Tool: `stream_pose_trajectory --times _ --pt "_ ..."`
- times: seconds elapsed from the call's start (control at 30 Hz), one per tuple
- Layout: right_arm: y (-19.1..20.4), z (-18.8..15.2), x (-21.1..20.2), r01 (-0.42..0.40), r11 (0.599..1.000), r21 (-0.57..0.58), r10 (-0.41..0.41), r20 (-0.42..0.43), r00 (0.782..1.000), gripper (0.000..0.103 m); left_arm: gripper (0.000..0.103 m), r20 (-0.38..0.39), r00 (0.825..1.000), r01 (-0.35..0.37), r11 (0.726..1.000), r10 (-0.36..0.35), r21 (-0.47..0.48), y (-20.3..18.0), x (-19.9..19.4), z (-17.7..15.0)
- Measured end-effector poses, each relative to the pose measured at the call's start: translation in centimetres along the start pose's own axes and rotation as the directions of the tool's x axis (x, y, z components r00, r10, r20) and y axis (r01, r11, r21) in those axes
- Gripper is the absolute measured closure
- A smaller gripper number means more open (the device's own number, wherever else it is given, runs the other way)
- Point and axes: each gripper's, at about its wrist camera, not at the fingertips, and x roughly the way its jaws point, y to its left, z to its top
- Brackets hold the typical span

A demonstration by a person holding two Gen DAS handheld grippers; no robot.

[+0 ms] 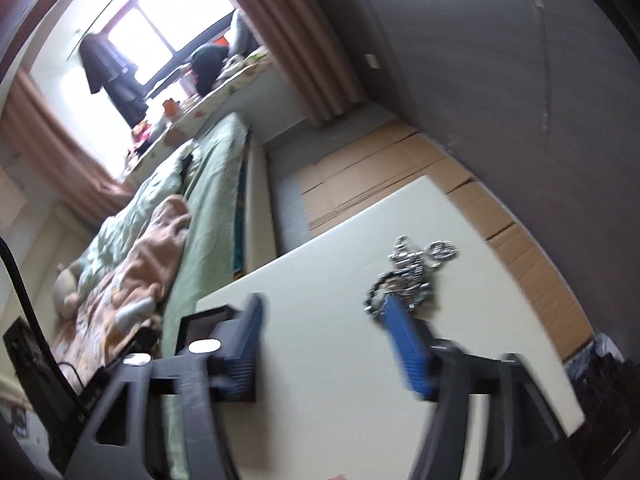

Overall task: Organize jewelry
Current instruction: 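Move the left gripper to the blue bead bracelet and close on it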

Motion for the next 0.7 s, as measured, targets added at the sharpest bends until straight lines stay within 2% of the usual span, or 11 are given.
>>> stream_pose_trajectory --times 0.13,0.23,0.47,0.7 --pt "-1.7 0.7 -0.4 0.002 0.999 0.036 -0.002 0.0 1.0 0.018 0.034 -0.022 1.0 0.002 1.0 -0.002 0.02 -1.3 0.8 -0.3" --pt "-3.4 1.1 -0.7 -0.01 0.997 0.077 0.012 -0.023 1.0 0.009 0.034 -0.05 0.998 0.024 1.0 -0.023 0.016 -2.0 1.8 -0.6" --pt "-7.4 2.1 -1.6 -0.041 0.982 0.183 0.046 -0.026 0.999 0.008 0.034 -0.107 0.993 0.05 0.998 -0.045 0.044 -4.2 3.8 -1.1" --pt "-9.8 2.6 -0.8 -0.013 0.965 0.263 0.028 -0.055 0.998 0.009 0.034 -0.185 0.981 0.076 0.991 -0.055 0.109 -6.3 6.4 -1.6"
